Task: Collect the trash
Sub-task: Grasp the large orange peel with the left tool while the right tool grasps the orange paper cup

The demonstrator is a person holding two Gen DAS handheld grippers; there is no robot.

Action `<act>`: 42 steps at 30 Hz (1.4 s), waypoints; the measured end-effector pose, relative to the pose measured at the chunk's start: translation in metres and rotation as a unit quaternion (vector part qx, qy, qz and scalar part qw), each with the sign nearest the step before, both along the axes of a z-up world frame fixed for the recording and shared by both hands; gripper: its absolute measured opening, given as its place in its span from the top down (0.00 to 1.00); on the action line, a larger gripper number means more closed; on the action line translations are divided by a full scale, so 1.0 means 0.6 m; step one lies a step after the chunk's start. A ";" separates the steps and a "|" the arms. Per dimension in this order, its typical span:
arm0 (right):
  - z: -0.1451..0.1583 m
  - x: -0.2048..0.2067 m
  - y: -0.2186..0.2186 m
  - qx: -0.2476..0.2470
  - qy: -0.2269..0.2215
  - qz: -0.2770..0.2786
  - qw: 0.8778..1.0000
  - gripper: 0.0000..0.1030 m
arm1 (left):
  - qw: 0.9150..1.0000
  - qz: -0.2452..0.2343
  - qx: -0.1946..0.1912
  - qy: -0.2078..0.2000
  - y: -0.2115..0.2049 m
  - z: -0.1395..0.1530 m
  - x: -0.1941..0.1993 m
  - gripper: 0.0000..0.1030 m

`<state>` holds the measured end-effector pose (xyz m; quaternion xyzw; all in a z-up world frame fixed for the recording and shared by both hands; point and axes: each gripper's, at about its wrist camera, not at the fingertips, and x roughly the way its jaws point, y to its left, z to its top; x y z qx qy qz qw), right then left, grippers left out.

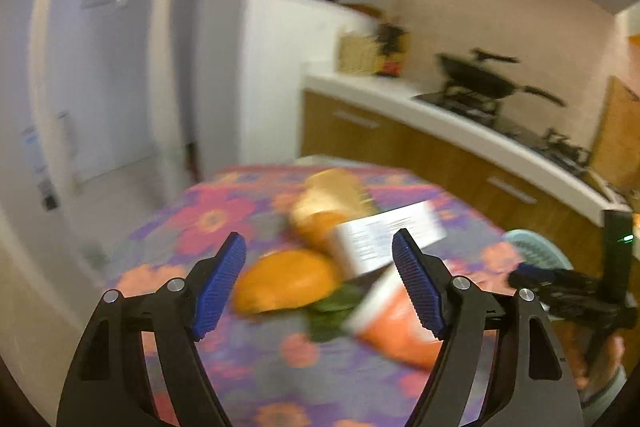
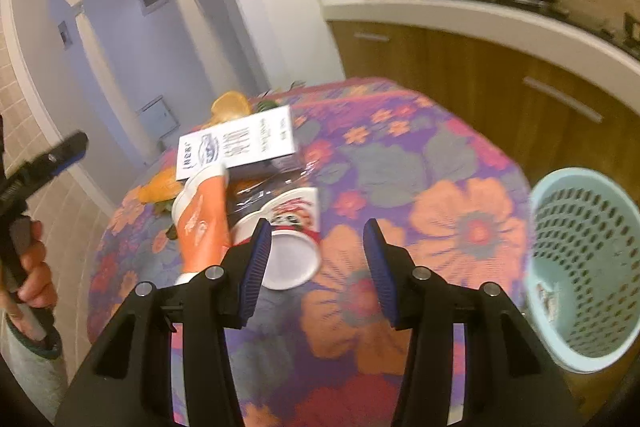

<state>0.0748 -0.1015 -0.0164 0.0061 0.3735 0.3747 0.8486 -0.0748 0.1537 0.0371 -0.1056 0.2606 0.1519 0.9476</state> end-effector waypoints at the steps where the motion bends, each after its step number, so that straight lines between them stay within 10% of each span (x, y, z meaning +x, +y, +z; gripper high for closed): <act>1: -0.004 0.001 0.008 0.001 0.005 0.003 1.000 0.57 | 1.000 0.009 -0.006 0.006 0.015 -0.009 0.000 0.28; 12: -0.031 0.032 0.068 -0.020 0.037 -0.003 0.999 0.57 | 0.997 0.012 -0.001 0.073 0.063 -0.079 0.033 0.28; 29: -0.053 0.050 0.063 0.001 0.072 0.000 0.997 0.46 | 0.984 -0.001 -0.161 0.070 0.100 -0.158 0.069 0.41; 42: -0.052 0.047 0.065 0.000 0.069 0.006 0.998 0.46 | 0.983 -0.056 -0.131 0.117 0.042 -0.172 0.050 0.54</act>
